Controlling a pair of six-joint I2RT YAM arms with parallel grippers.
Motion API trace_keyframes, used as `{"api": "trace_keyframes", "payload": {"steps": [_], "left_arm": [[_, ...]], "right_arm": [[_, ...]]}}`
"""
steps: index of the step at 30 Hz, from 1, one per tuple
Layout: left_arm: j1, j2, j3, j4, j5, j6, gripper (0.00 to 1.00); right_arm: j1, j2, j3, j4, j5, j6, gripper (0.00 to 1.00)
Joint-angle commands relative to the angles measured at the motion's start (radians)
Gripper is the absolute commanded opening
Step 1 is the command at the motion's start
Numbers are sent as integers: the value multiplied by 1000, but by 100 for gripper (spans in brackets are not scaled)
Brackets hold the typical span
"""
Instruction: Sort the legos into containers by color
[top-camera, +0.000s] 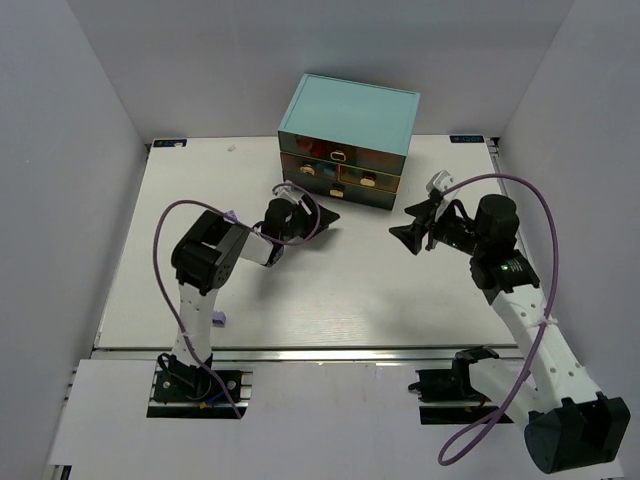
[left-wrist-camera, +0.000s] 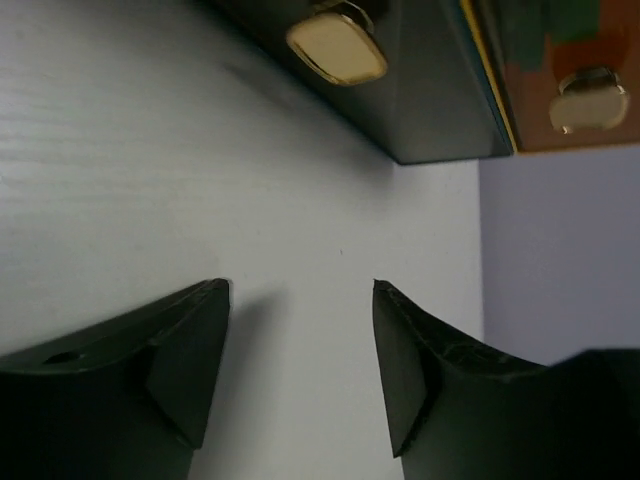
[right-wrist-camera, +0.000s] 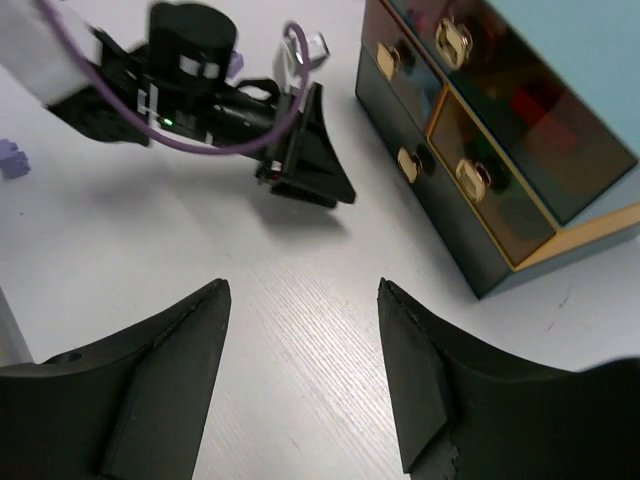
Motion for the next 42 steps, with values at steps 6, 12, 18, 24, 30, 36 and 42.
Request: {"api": "trace_keyframes", "payload": {"steps": [6,12,18,24,30,36,42], "left_arm": [[20,182,206,284,12,-226,78],[20,255,335,177,-30,-236,78],[29,288,387,115,-54,-250,68],[29,292,381,94,-51,-258,62],[29,278,374,43,-107,-255,72],[29,289,372,29,-183,-286,67],[29,274,352,35,-206,-293,40]], "right_arm": [[-32,-82,-6,12,-133,-35,68],[-37,-76,-5,6,-137,-36,69],[-38,-82,-5,9,-131,-38,69],[-40,-76,-9,14,-125,-36,69],[-40,-67,-9,14,-122,-35,69],[-43,-64,-12,17,-120,-39,69],[-46,-56,-14,17,-119,-42,69]]}}
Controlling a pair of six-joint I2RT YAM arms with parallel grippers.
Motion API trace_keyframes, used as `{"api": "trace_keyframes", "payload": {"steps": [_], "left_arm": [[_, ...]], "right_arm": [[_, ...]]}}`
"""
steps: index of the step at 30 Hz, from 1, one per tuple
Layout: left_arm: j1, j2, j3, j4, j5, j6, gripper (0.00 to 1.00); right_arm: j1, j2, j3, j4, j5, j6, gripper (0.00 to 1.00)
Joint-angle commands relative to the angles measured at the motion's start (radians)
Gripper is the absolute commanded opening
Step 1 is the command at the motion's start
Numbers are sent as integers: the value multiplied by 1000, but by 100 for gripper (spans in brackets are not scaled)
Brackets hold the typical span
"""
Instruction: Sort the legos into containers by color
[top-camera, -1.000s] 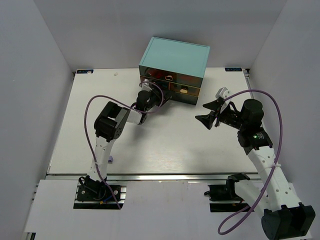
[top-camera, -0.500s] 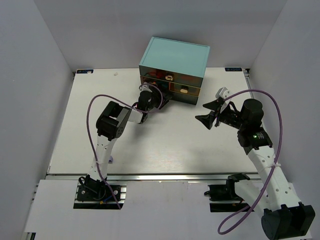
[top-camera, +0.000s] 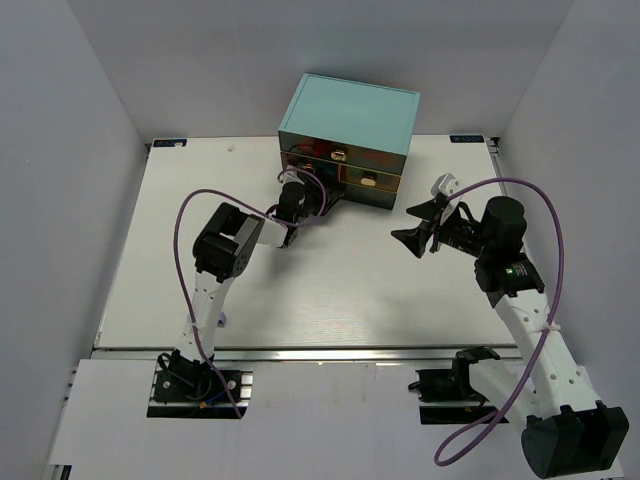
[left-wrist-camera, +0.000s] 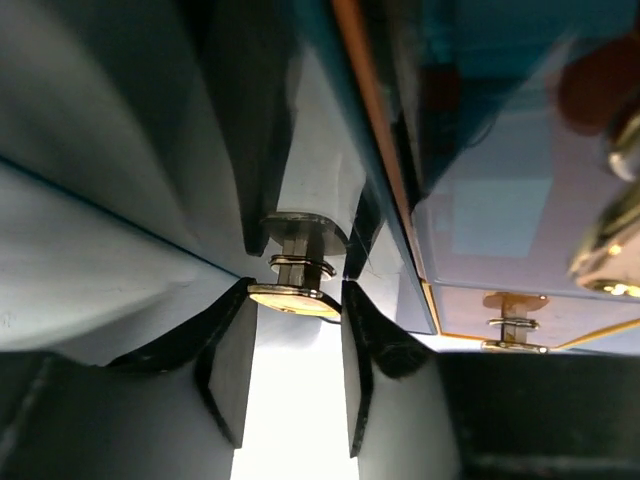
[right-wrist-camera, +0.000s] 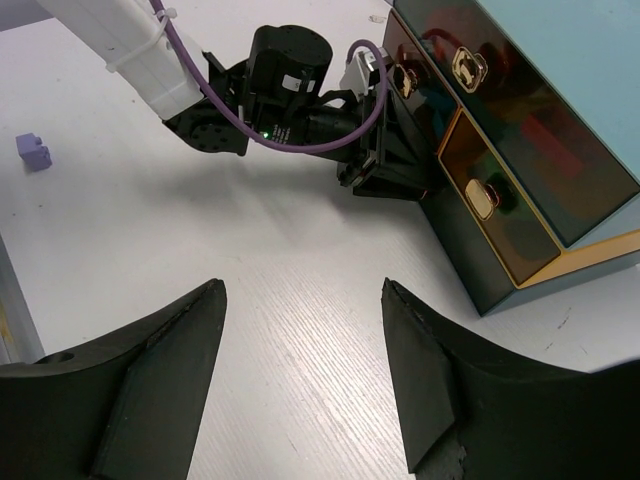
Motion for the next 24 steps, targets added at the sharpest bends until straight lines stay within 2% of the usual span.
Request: {"api": "trace_keyframes", "payload": {"steps": [1,3,9,16,19,20,24], "left_arm": [[13,-34,-22,-16,-81,9,33],[13,-54,-76,11,-67,7,29],[13,-142,-310,154,-46,5,28],[13,-251,-495,277,-32,8,35],[13,-274,-527,278,-24,15,55],[13,-278,-527,262,-23,24,66],[23,-332,-509,162,-6,59,78]], "right_arm": [[-7,5,-9,21,-2,-14,69],[-7,10,-10,18,-3,-17,70],[-10,14,-13,20,-9,-15,69],[-16,34,-15,21,-20,-14,70],[-16,48,-13,12,-39,-33,74],[-16,56,-10,-6,-45,-40,79],[-15,83,-4,-41,-81,-95,87]]}}
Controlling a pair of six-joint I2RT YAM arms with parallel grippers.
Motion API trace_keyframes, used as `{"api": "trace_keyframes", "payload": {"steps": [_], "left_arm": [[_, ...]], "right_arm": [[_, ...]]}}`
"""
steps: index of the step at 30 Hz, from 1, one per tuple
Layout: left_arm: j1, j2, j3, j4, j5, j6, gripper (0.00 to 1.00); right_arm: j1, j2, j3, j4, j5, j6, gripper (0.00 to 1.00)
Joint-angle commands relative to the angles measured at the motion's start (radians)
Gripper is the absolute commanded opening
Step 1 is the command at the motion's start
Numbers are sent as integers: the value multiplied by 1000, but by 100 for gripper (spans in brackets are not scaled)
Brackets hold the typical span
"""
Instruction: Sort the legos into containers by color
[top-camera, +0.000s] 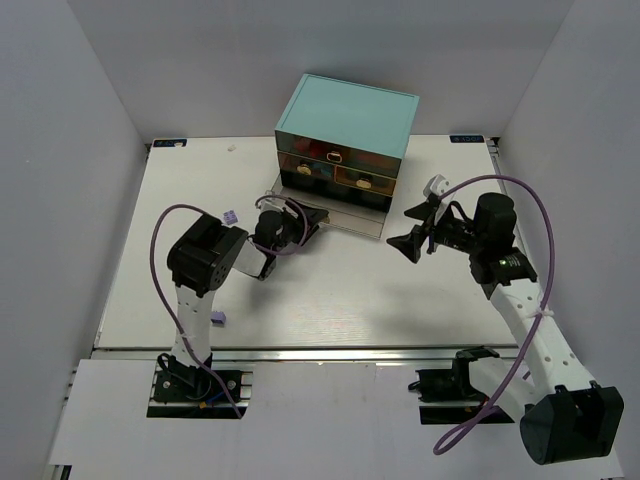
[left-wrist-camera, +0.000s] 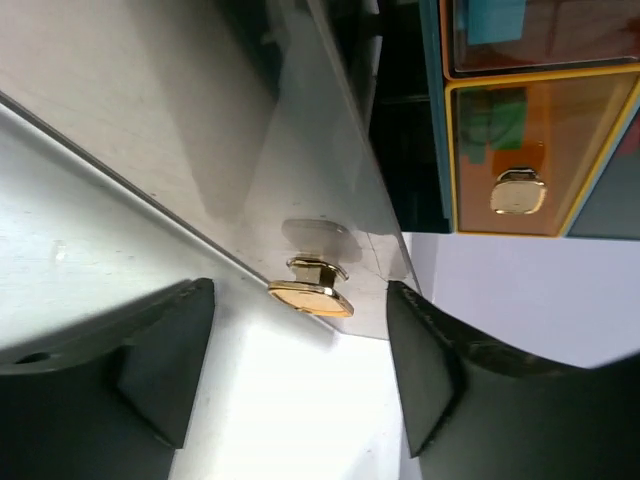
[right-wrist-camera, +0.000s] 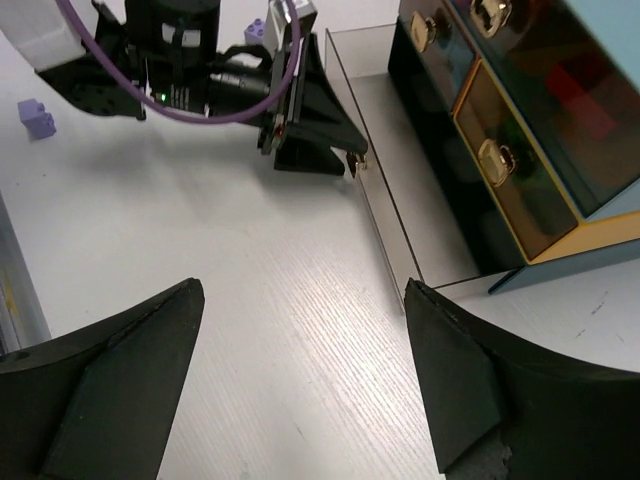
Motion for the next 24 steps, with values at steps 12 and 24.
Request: {"api": "trace_keyframes", "payload": {"steps": [12,24], "left_arm": [[15,-376,208,-1081,-319,314,84],[84,-319,466,-1546,-725,382,98]], "right_arm": [[0,38,12,-60,-80,-112,87],[-2,46,9,-57,-79,-108,87]]}}
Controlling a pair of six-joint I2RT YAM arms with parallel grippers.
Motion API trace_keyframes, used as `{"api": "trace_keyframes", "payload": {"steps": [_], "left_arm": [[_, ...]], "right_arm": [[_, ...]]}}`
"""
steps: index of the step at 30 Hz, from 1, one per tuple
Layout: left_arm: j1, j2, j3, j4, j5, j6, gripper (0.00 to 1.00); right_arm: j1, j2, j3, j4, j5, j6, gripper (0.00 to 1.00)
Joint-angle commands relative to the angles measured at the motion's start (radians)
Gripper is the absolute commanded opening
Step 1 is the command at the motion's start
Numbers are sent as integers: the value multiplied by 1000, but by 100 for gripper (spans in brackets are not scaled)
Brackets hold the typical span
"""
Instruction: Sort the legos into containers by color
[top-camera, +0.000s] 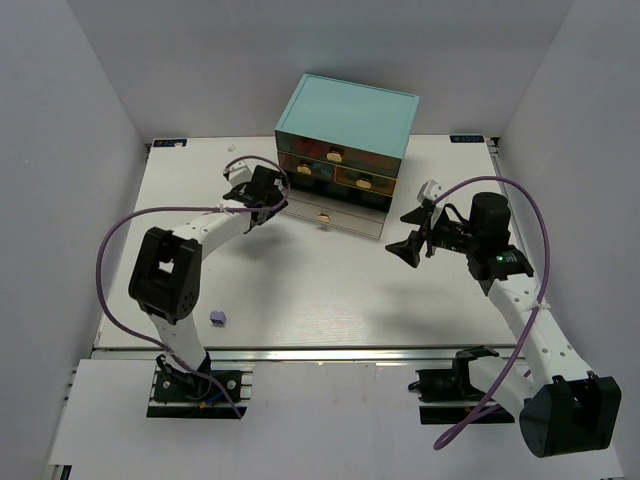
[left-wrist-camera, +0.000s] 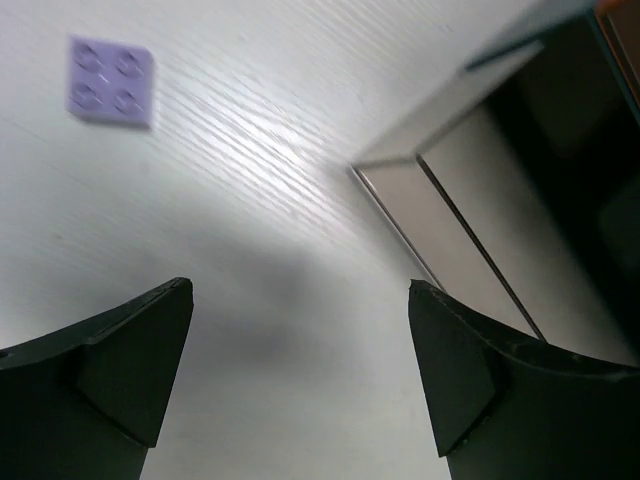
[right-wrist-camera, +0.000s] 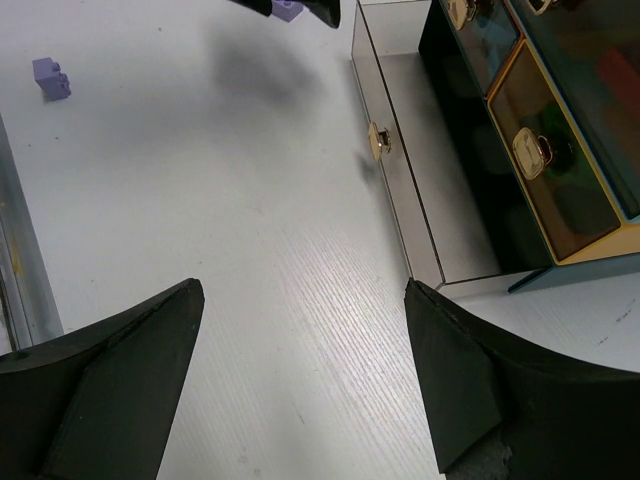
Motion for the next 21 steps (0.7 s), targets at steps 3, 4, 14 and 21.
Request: {"api": "trace_keyframes", "payload": {"steps": [3,4,14,21], "left_arm": [[68,82,134,-208,-136,72,98],[90,98,172,-220,-139,93,98],[204,284,298,-272,-127,222,98],[242,353,343,-251,-73,276,92]], "right_arm": [[-5,-3,10,0,-13,-10,87],[-3,-3,10,0,-11,-11,87],[-3,8,12,-4,-8,-19,87],[-2,12,12,-4,-4,-22,87]]}}
